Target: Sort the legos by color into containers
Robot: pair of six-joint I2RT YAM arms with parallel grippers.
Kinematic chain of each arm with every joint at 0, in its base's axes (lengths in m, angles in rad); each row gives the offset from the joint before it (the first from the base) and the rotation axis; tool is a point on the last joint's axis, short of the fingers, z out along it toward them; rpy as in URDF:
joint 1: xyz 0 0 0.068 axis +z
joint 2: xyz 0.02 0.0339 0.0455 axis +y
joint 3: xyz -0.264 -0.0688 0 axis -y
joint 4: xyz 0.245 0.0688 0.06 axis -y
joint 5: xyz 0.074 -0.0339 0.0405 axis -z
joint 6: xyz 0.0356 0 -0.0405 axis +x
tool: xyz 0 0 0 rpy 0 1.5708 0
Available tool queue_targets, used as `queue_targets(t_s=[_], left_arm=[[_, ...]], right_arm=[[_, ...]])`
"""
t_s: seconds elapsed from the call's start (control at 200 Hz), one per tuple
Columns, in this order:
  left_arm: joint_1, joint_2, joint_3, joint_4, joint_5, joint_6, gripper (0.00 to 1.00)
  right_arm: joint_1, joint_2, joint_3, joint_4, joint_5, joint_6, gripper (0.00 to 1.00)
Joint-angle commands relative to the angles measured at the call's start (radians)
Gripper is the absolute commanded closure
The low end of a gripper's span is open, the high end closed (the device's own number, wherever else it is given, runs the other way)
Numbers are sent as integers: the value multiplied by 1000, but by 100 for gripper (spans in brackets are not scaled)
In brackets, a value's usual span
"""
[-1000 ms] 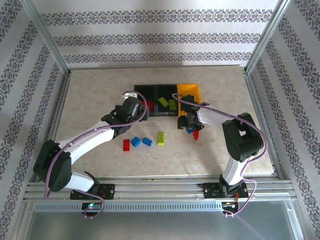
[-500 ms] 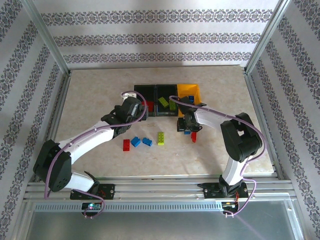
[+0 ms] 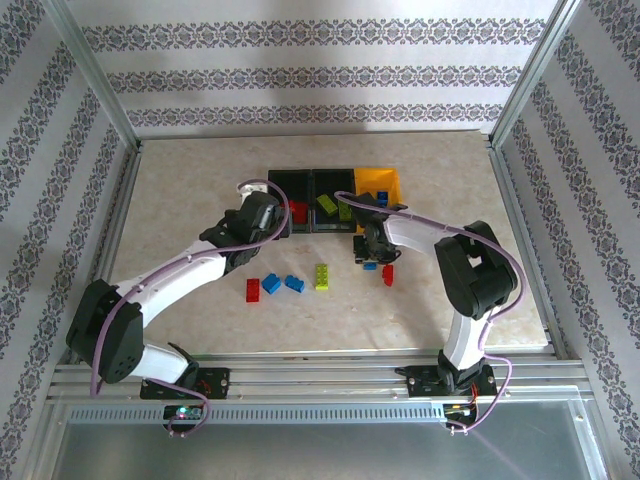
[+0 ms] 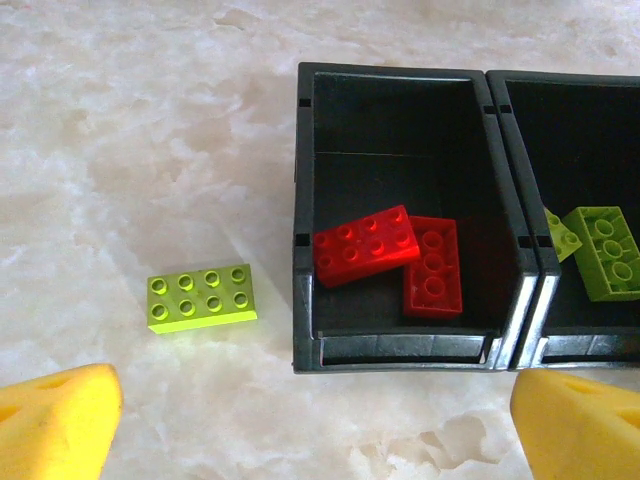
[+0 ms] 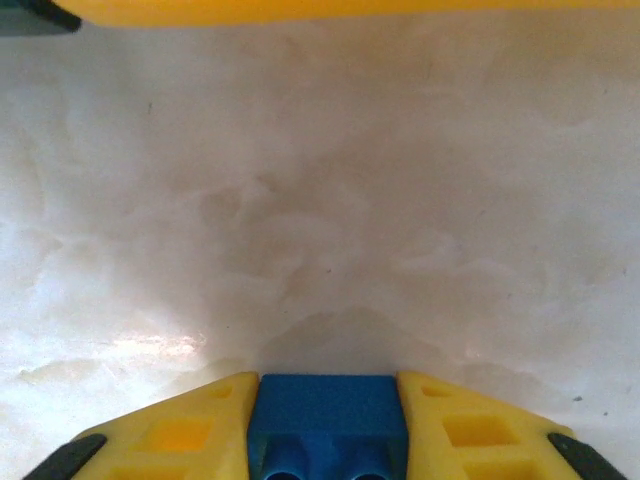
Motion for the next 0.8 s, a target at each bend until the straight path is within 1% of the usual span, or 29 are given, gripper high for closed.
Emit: queue_targets(t_s=[0.0, 0.31, 0.51, 0.66, 0.794], left_arm=[[19, -3, 5, -38, -15, -28, 0], [39, -16, -10, -40, -6, -41, 0], [49, -31, -22, -40, -6, -44, 0], [56, -40, -29, -42, -3, -44, 0], [59, -48, -38, -46, -3, -47, 0]], right_arm=[[22, 5, 26, -6, -18, 11, 69], [24, -104, 44, -16, 42, 24, 72], [-10, -162, 93, -11, 113, 12, 72], [-54, -150, 157, 7, 153, -4, 72], [-91, -97, 226, 27, 164, -20, 72]])
